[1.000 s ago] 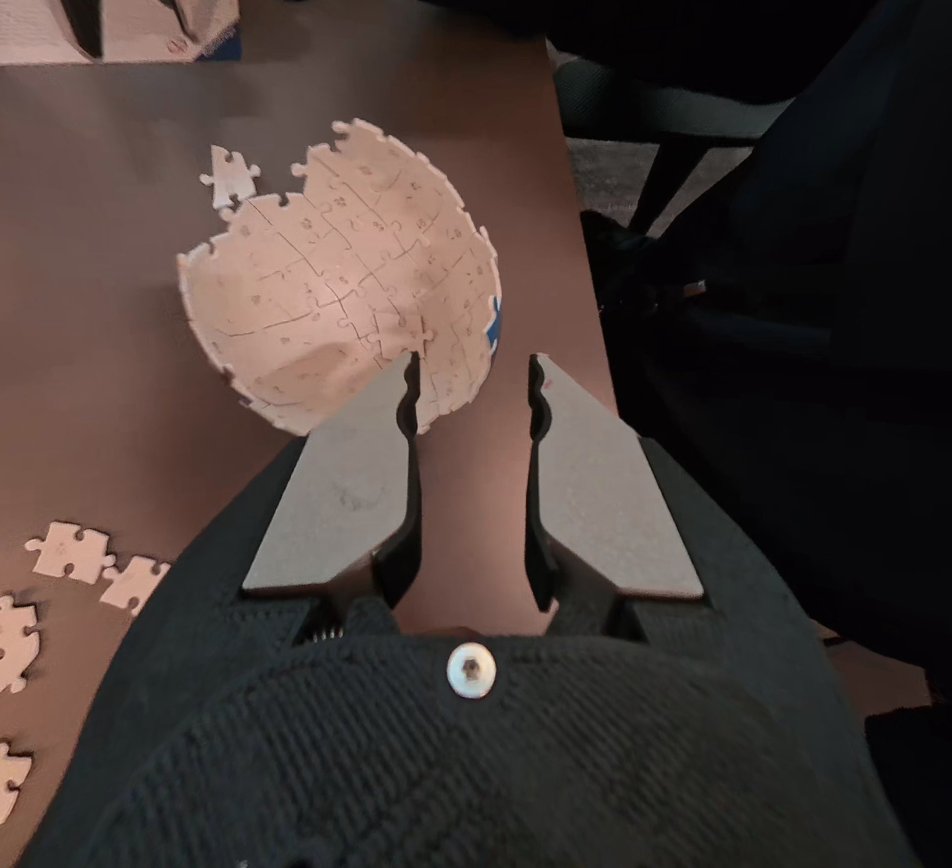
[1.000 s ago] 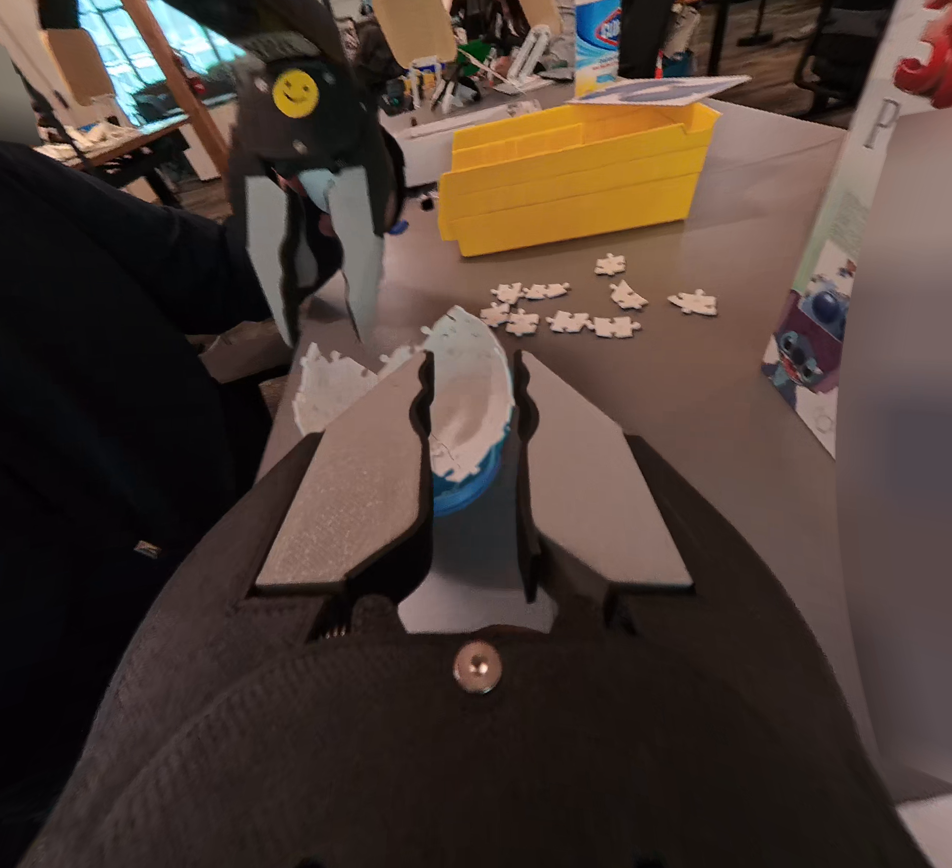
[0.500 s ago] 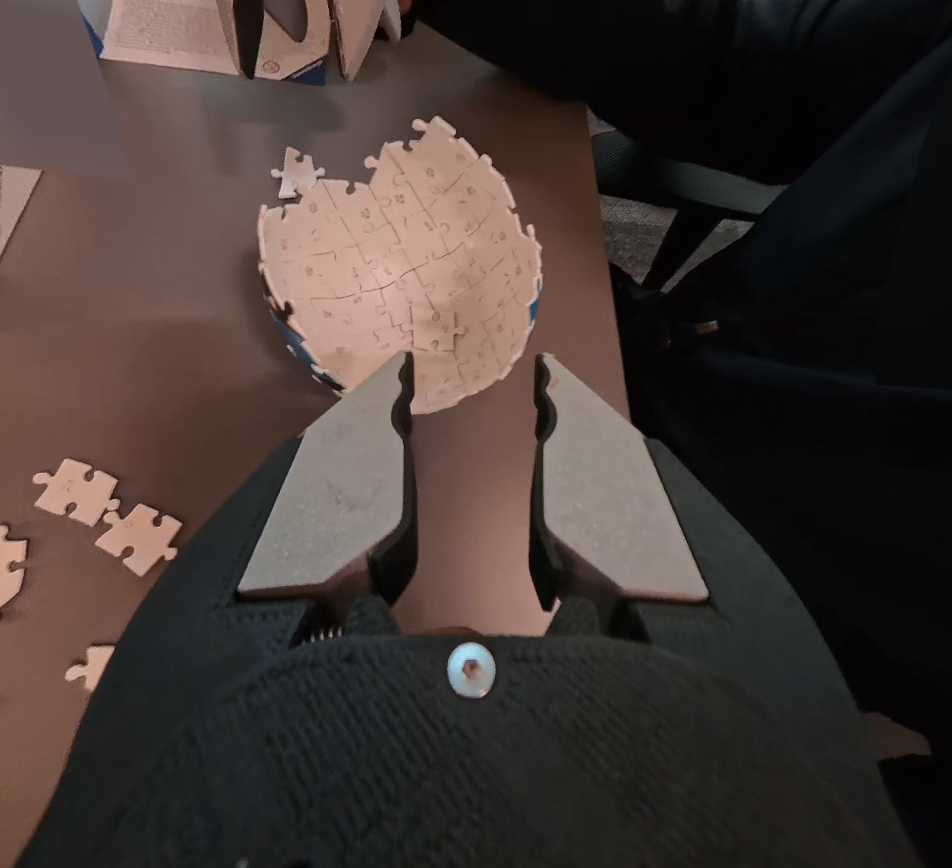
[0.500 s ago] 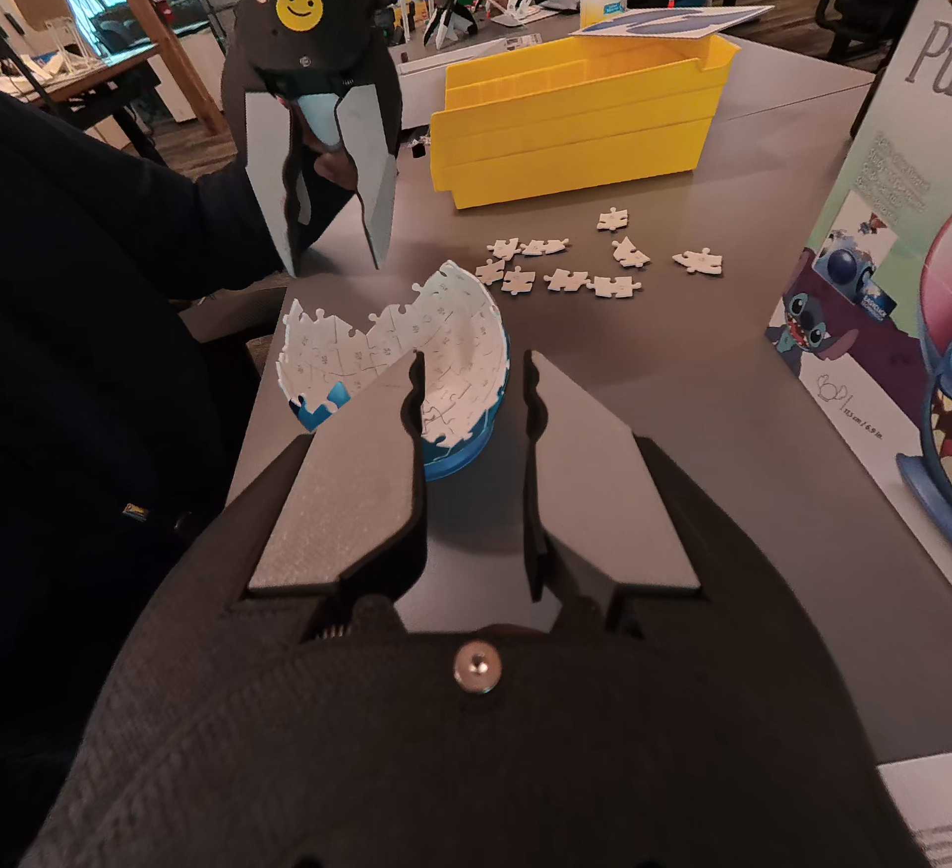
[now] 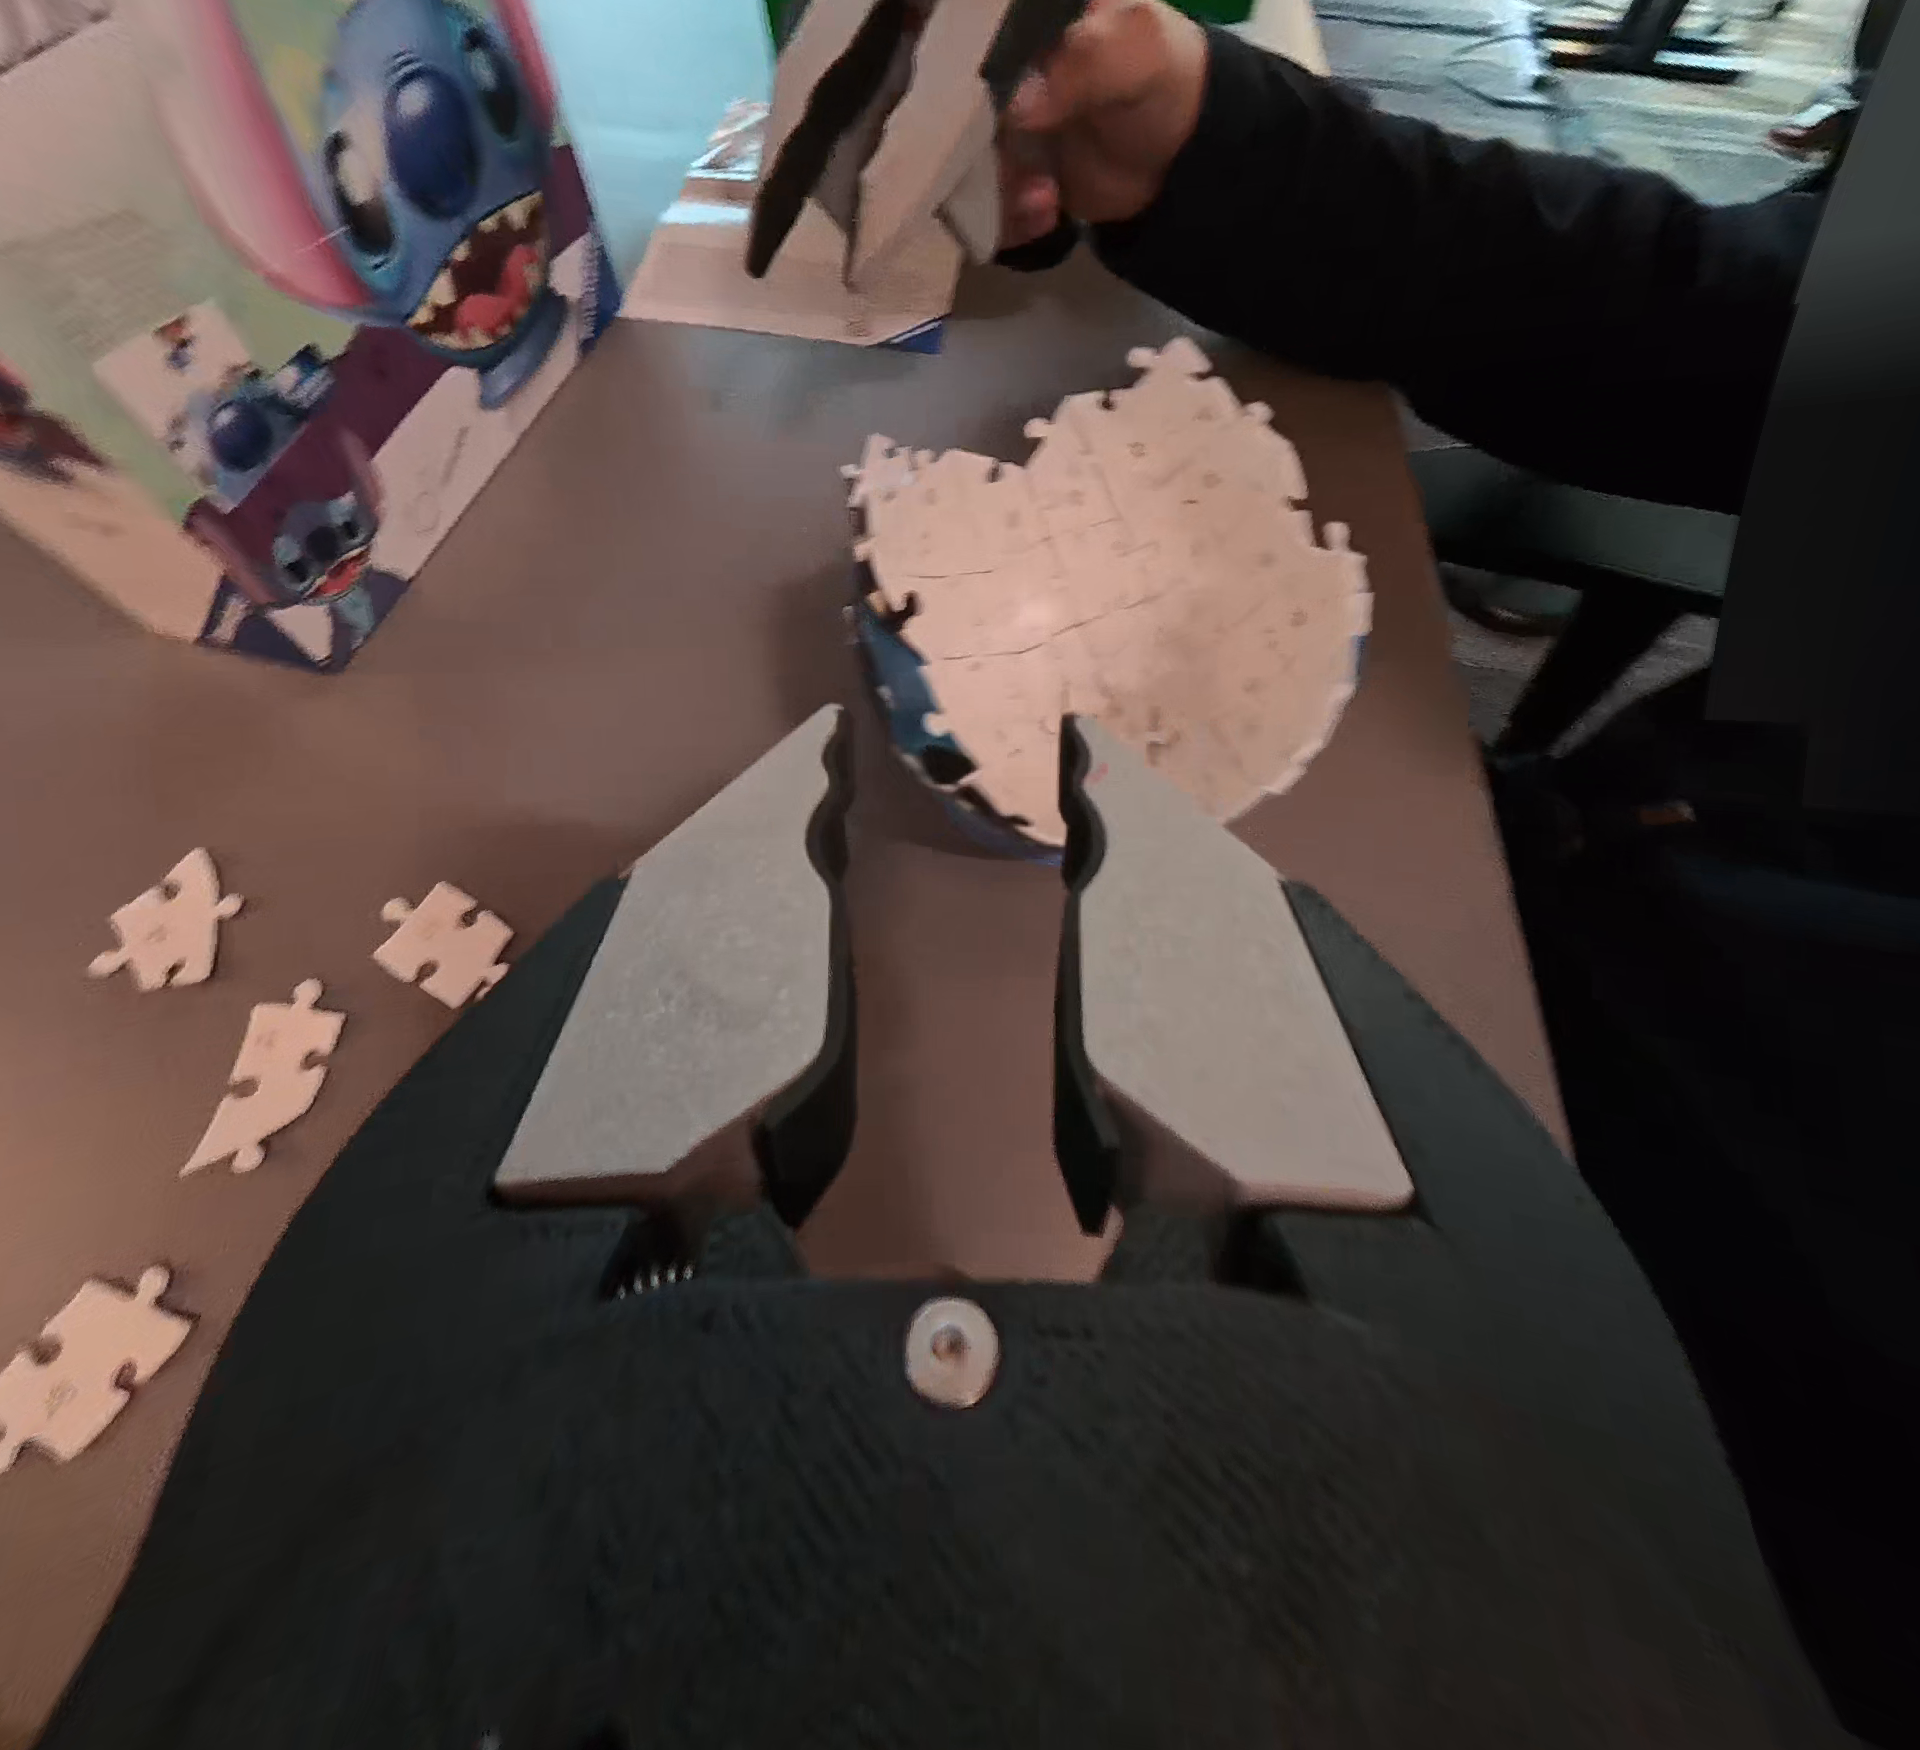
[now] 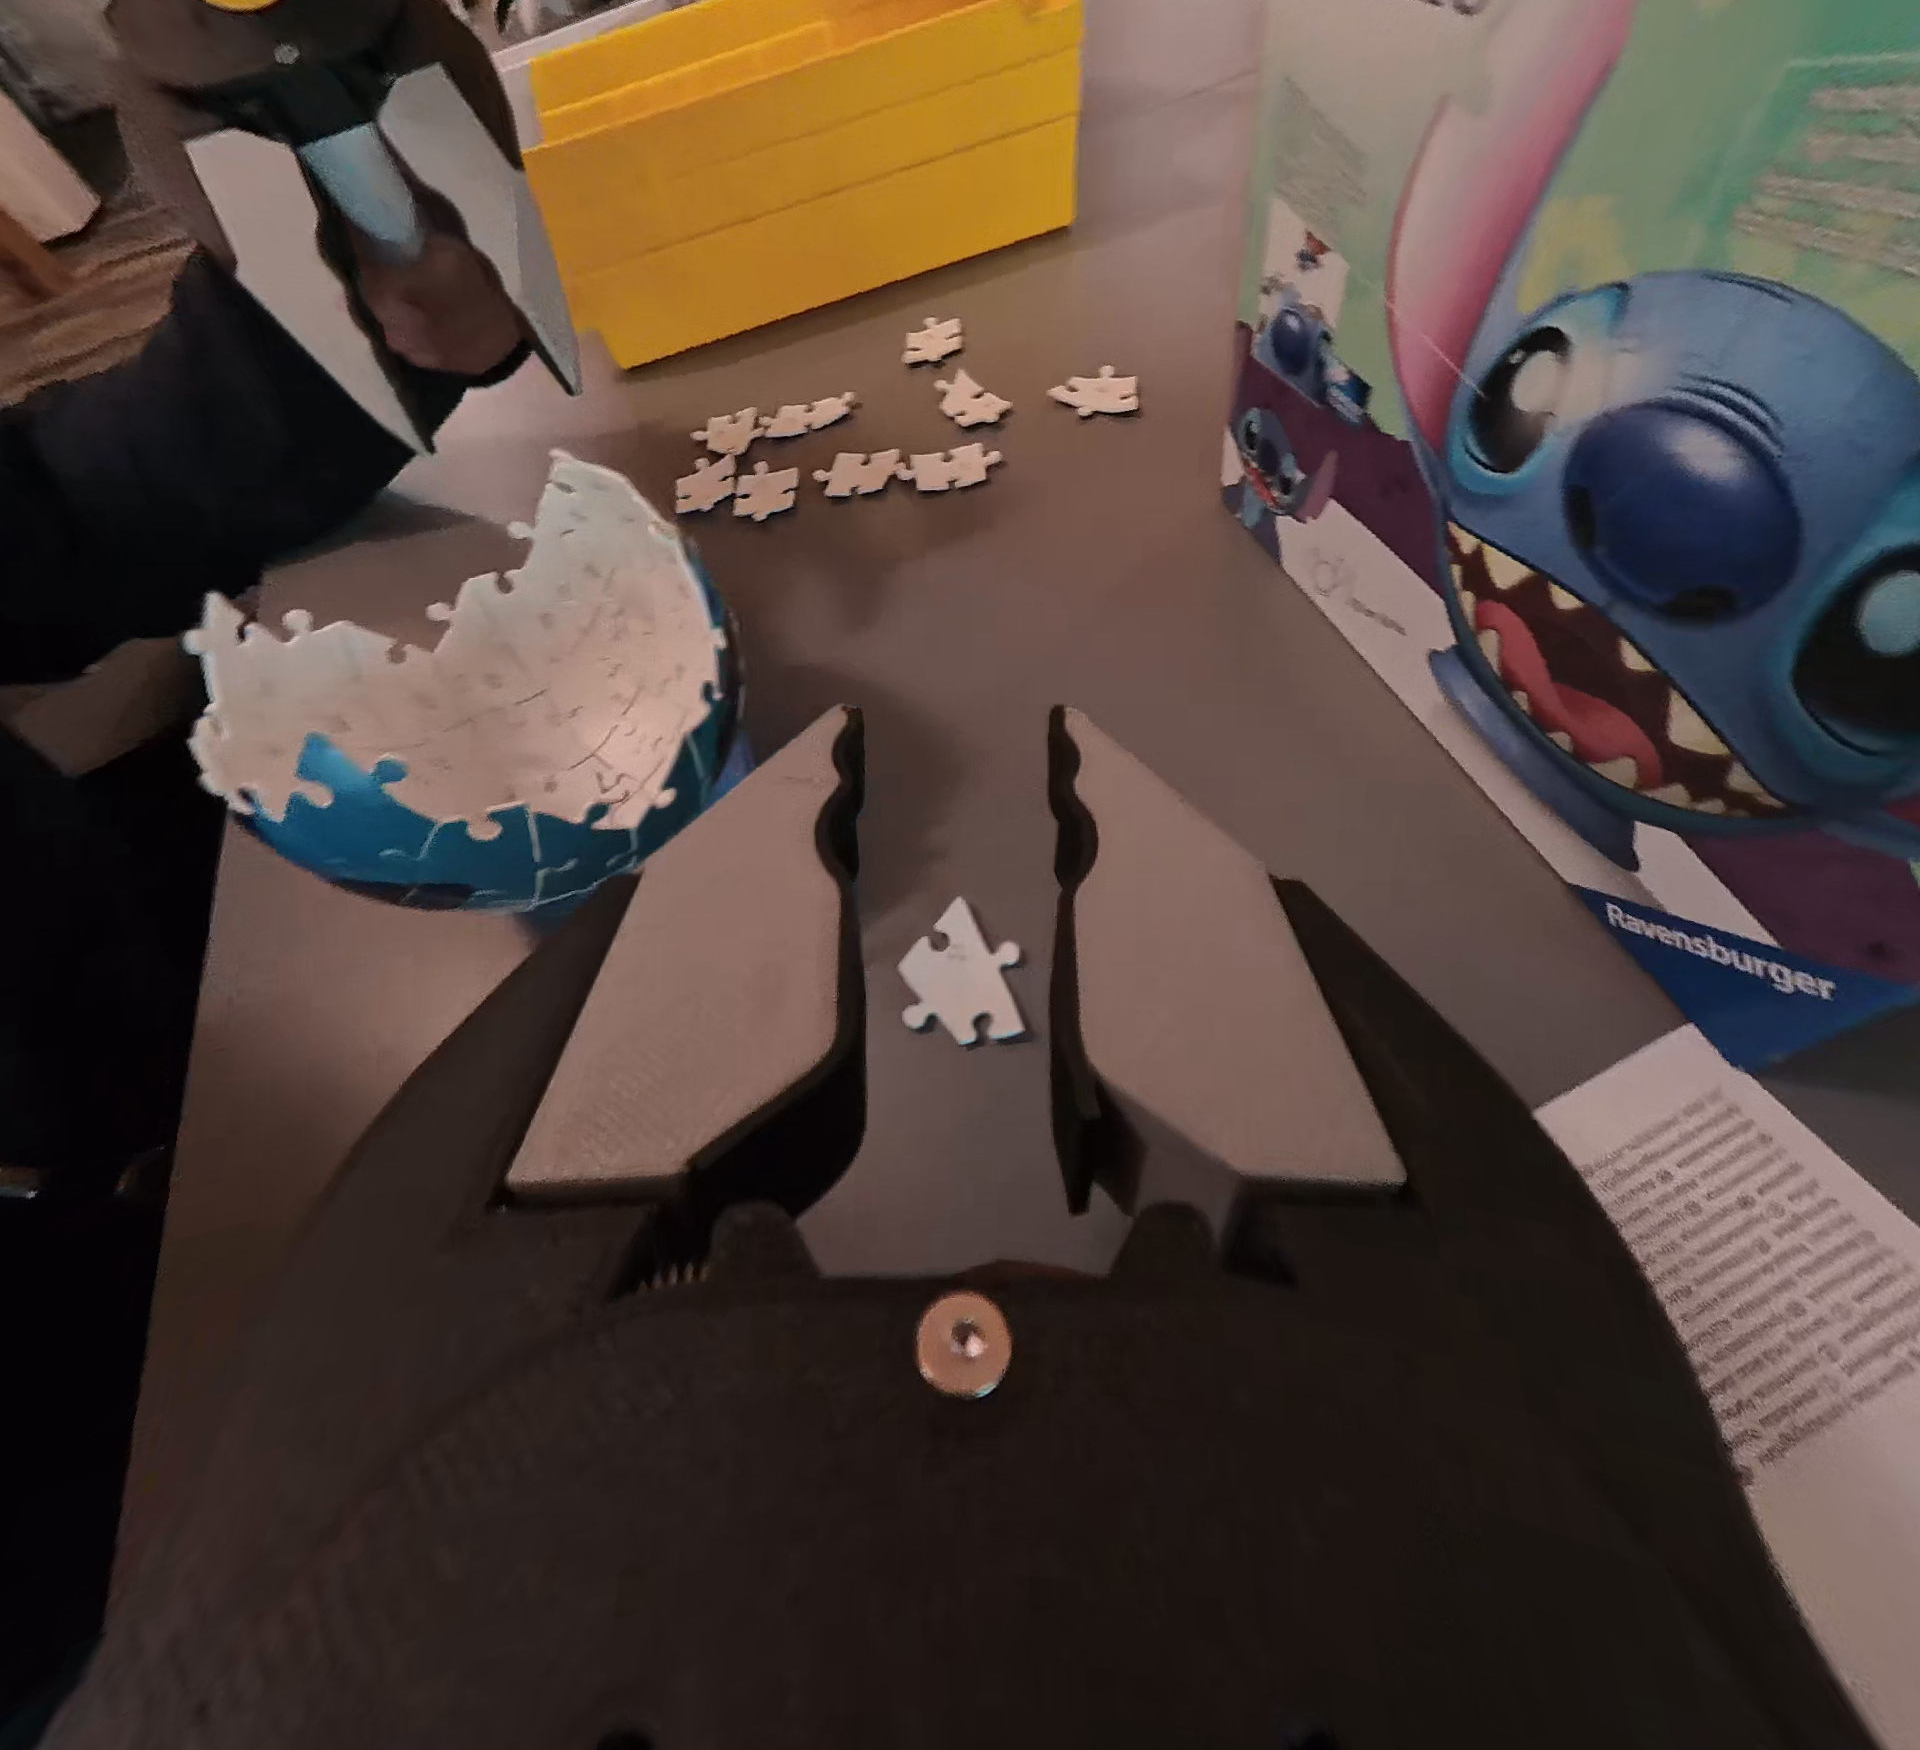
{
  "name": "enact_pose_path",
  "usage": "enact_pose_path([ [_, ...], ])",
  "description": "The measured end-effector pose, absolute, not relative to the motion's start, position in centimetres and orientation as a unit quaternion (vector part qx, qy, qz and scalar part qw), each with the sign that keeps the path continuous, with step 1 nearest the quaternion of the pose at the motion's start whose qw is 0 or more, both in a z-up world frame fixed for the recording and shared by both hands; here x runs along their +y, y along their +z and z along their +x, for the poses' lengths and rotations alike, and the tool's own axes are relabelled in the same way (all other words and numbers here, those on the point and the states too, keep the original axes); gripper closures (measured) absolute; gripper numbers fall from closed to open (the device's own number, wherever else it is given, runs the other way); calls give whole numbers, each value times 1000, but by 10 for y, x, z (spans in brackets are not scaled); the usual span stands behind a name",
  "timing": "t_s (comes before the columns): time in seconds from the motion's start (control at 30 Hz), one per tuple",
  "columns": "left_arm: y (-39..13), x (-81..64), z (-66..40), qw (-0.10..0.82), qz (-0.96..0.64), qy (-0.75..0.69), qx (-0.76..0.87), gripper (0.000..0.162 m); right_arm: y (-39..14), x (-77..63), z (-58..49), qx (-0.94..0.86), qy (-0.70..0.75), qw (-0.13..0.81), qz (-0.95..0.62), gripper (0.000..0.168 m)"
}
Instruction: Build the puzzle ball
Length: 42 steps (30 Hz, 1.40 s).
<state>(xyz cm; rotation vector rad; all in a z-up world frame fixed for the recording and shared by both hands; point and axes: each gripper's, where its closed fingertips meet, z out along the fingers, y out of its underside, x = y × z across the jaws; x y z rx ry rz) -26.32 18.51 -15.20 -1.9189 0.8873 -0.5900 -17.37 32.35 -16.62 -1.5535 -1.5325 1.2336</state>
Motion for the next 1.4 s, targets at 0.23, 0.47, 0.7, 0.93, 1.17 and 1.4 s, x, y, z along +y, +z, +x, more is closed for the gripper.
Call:
enact_pose_path([
  [0.23,-170,221,-297,470,-831,-187,233,127,-190,338,-176,-572,437,293,-629,133],
  [0.47,-175,224,-310,460,-845,-205,180,129,-208,323,-163,-646,384,265,-604,134],
  [0.7,-179,225,-306,447,-847,-235,166,129,-227,316,-146,-693,338,237,-591,135],
  [0.93,-184,226,-305,443,-850,-233,165,130,-248,320,-140,-721,288,235,-585,146],
  [1.17,-188,228,-308,439,-853,-235,158,130,-248,319,-147,-731,273,259,-570,155],
  [1.4,-181,230,-315,455,-847,-233,146,131,-214,327,-157,-683,314,324,-574,155],
])
